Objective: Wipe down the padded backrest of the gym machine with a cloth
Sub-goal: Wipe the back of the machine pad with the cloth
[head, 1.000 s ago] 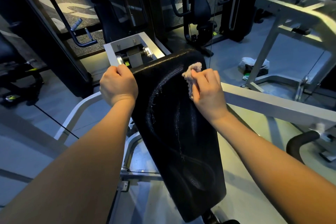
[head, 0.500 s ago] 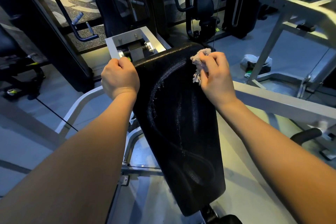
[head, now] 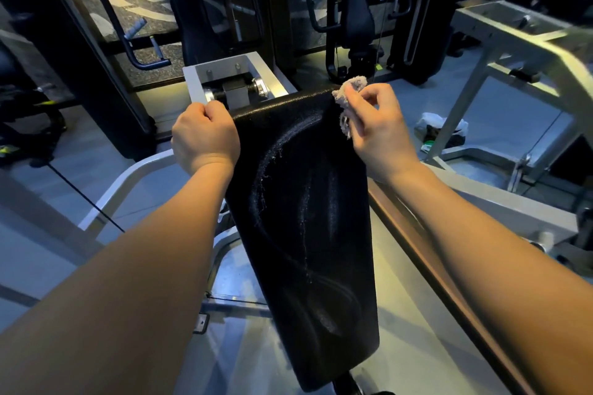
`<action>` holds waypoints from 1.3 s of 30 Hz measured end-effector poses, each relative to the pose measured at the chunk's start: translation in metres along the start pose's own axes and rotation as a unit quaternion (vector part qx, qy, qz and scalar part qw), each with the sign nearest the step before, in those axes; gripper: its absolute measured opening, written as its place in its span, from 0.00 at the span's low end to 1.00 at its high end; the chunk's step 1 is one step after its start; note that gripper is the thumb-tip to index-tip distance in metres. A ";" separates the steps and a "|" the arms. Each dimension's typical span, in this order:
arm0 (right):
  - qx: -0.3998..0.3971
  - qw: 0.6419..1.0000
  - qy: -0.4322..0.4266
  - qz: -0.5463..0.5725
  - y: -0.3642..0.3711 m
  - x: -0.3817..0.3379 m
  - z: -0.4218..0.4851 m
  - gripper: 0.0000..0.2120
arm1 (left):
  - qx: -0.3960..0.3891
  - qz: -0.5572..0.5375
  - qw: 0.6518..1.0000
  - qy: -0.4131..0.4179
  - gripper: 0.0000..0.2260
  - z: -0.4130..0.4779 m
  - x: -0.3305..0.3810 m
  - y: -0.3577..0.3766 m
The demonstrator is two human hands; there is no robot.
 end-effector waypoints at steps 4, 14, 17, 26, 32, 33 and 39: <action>0.043 0.993 0.103 0.049 0.007 -0.012 -0.011 0.22 | 0.017 0.008 1.000 0.013 0.15 0.001 -0.002 0.000; 0.056 0.998 0.007 0.023 0.001 -0.024 -0.008 0.20 | 0.025 -0.003 0.999 0.028 0.17 0.002 -0.004 0.002; 0.070 0.993 0.088 0.030 0.007 -0.032 0.001 0.20 | 0.020 -0.010 0.999 0.027 0.17 0.003 -0.005 0.003; 0.002 0.993 -0.119 0.008 0.001 -0.044 -0.029 0.17 | 0.028 0.010 0.999 0.021 0.16 -0.002 0.000 0.000; 0.015 0.999 0.003 0.051 0.011 -0.061 -0.025 0.23 | 0.030 0.018 0.999 0.018 0.15 -0.001 0.001 0.000; -0.002 0.998 -0.043 0.054 0.016 -0.072 -0.044 0.22 | 0.030 0.015 0.999 0.021 0.16 -0.001 0.001 0.000; -0.009 0.990 -0.135 0.036 0.005 -0.065 -0.043 0.16 | 0.027 0.013 0.999 0.023 0.16 -0.002 0.002 0.000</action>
Point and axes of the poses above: each hand's wrist, its own z-axis towards the middle knuckle, its own y-axis out of the palm, x = y × z, the point moved 6 cm from there along z, towards the middle knuckle, and after that the axes turned 13 degrees about -z, right-handed, at the moved point
